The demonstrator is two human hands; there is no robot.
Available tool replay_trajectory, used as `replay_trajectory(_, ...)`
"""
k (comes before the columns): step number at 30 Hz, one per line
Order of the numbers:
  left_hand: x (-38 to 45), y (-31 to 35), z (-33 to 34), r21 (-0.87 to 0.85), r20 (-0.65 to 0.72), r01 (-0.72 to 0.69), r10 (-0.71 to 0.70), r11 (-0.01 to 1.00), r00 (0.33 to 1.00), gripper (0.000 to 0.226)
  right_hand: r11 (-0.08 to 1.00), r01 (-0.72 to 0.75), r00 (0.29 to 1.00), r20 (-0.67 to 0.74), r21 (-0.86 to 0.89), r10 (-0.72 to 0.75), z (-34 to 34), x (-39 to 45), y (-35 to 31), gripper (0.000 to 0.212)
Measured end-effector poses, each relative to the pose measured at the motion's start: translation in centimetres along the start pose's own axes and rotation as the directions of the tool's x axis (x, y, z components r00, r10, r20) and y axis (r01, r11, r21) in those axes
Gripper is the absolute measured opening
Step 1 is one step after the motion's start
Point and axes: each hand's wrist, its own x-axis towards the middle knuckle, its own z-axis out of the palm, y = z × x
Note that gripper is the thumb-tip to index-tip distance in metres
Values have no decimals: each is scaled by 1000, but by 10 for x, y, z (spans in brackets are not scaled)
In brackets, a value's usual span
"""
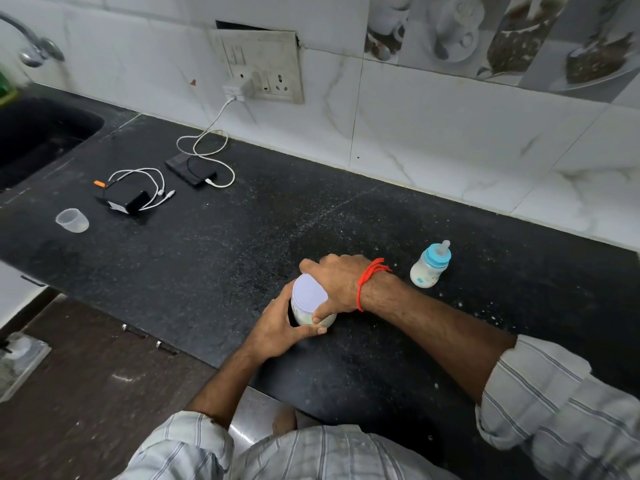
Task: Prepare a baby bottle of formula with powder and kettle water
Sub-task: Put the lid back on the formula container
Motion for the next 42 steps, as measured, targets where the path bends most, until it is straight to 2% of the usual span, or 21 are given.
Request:
replay_trajectory(10,0,-1,0,24,-15,-5,5,1000,1000,105,999,33,999,-19,-12,-34,2,-2,4,80)
replay_trajectory(17,-4,3,1,5,-75,-16,17,1000,997,102,1000,25,999,-39,-16,-25,7,-3,3,79)
replay_trajectory(20,-7,6,3,11,-80,-35,36,999,996,99,1000,-20,997,-76,14,21,12,-7,2,79)
replay_trajectory(24,-11,9,5,16,-100,-58,60,998,993,97,988,-134,974,-175,76,146,22,-12,-8,90)
replay_trajectory(27,-11,12,4,47,-98,-87,91,995,991,93,971,-239,947,-213,26,239,23,-11,-9,93)
replay_trajectory(30,-9,14,1,72,-118,-78,86,994,989,93,961,-276,934,-230,22,273,17,-16,4,91)
replay_trajectory(32,-6,17,-3,64,-148,-74,83,995,986,95,973,-219,928,-292,71,230,14,-21,16,82)
replay_trajectory(34,-2,21,-6,49,-150,-75,81,996,985,97,988,-55,955,-281,144,94,11,-26,27,70)
replay_trajectory(35,-1,24,-8,41,-144,-75,80,996,986,97,986,32,975,-223,167,6,8,-28,32,72)
replay_trajectory(37,2,29,-10,49,-126,-88,93,995,988,98,976,145,982,-146,160,-122,1,-32,40,93)
replay_trajectory(39,4,37,-10,63,-93,-109,115,992,989,97,969,192,978,-108,157,-177,-6,-37,44,97)
replay_trajectory(42,5,45,-9,98,-22,-141,144,985,989,99,983,146,981,-142,110,-129,-10,-42,40,74)
